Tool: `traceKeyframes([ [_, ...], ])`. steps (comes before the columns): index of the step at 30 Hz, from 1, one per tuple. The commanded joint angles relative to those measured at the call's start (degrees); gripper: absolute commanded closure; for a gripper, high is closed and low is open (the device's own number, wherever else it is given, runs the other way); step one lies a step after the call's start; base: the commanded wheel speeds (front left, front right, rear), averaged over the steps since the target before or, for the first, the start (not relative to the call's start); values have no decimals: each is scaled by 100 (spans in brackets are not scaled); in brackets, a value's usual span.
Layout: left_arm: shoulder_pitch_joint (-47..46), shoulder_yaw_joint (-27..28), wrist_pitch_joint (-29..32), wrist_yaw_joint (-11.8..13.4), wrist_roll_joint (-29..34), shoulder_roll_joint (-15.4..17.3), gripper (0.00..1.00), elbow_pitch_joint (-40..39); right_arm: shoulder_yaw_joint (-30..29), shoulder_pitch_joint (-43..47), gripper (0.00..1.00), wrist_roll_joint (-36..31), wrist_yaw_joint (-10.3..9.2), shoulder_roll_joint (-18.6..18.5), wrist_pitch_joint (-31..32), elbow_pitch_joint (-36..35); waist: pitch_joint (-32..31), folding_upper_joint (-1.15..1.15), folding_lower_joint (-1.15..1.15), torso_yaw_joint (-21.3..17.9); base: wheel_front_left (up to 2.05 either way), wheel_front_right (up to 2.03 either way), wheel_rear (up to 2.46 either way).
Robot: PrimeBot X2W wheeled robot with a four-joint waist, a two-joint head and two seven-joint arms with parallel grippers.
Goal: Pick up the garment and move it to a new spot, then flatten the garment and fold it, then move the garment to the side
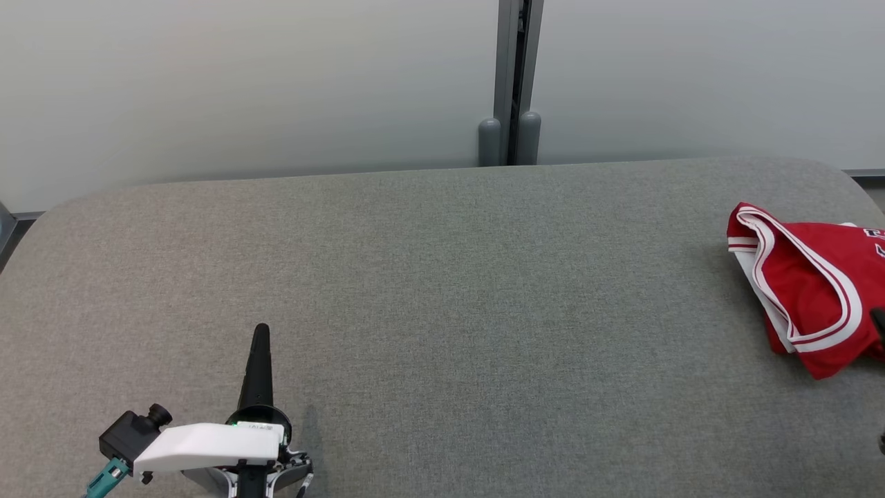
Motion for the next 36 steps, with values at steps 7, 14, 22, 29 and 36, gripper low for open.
traceKeyframes([
  [7,-178,-14,-26,-87,-361,-14,100,5,-155,-237,100,432,12,-118,202,138,2,0,0,-1,0,0,0],
  [14,-204,-32,-33,-135,-663,-64,100,24,-269,-341,100,754,13,-167,349,288,4,0,0,-3,0,0,0],
  [22,-282,-49,-42,-188,-972,-116,100,45,-380,-447,100,1104,13,-212,509,442,5,0,0,-5,0,0,0],
  [29,-299,-66,-45,-227,-1222,-145,100,61,-488,-539,100,1388,13,-247,644,562,7,0,0,-6,0,0,0],
  [36,-367,-83,-51,-273,-1499,-190,100,81,-586,-628,100,1700,14,-289,785,712,9,0,0,-8,0,0,0],
])
